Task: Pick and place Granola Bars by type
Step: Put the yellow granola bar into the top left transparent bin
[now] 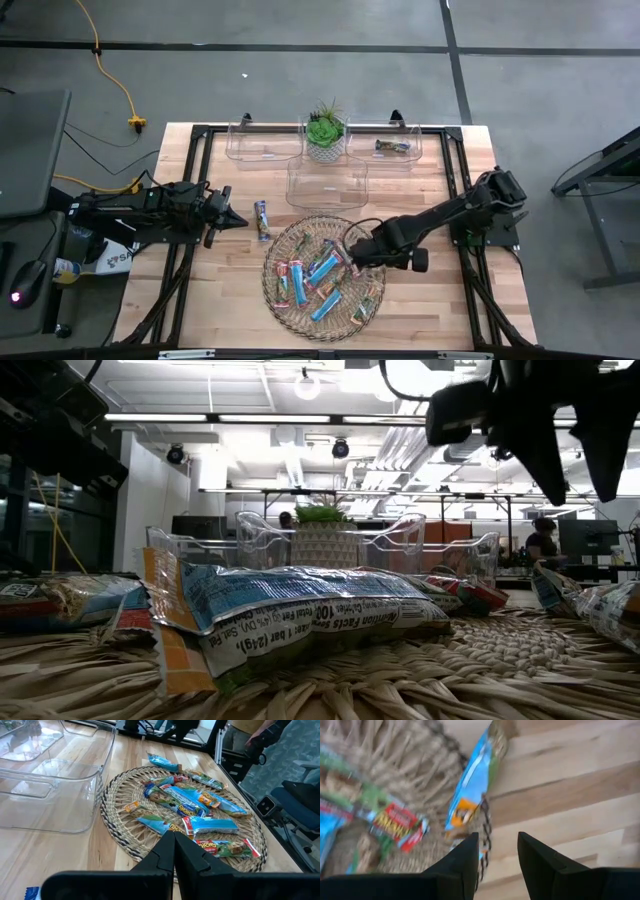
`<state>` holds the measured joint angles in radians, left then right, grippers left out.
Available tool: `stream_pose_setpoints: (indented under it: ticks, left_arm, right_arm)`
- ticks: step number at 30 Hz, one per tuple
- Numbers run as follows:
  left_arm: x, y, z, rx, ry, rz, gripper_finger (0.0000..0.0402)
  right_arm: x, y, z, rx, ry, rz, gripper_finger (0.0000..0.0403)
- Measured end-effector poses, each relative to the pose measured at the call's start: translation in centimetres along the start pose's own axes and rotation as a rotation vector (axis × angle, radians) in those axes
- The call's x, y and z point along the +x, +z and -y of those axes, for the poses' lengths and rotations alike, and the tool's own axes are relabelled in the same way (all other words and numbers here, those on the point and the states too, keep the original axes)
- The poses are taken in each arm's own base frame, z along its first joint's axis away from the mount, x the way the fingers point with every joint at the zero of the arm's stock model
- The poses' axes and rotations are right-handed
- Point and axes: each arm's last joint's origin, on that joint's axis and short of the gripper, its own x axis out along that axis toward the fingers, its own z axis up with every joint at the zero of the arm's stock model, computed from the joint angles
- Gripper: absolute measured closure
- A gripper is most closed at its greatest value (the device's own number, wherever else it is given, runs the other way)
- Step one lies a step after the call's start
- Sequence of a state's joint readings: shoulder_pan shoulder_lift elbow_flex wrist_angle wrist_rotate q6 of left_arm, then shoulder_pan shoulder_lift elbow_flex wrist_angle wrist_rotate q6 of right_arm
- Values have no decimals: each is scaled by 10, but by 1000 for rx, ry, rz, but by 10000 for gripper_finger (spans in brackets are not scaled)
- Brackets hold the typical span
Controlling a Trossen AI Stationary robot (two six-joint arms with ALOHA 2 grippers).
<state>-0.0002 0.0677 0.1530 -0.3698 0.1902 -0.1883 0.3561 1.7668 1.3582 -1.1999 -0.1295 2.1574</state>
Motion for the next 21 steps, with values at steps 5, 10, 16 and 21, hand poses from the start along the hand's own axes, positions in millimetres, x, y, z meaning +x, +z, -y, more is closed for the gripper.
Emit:
stream_pose_setpoints:
  ticks: [5, 10, 16, 21]
  left_arm:
    - [0, 0, 0, 0, -3, 0, 401]
    - [0, 0, 0, 0, -3, -1, 401]
    - [0, 0, 0, 0, -3, 0, 401]
    - [0, 0, 0, 0, -2, -1, 401]
  right_arm:
    - [-1, 10, -5, 19, 14, 30, 263]
    - [3, 16, -12, 43, 8, 45, 224]
    - [22, 17, -26, 72, -30, 41, 194]
    - [32, 16, -30, 85, -61, 42, 187]
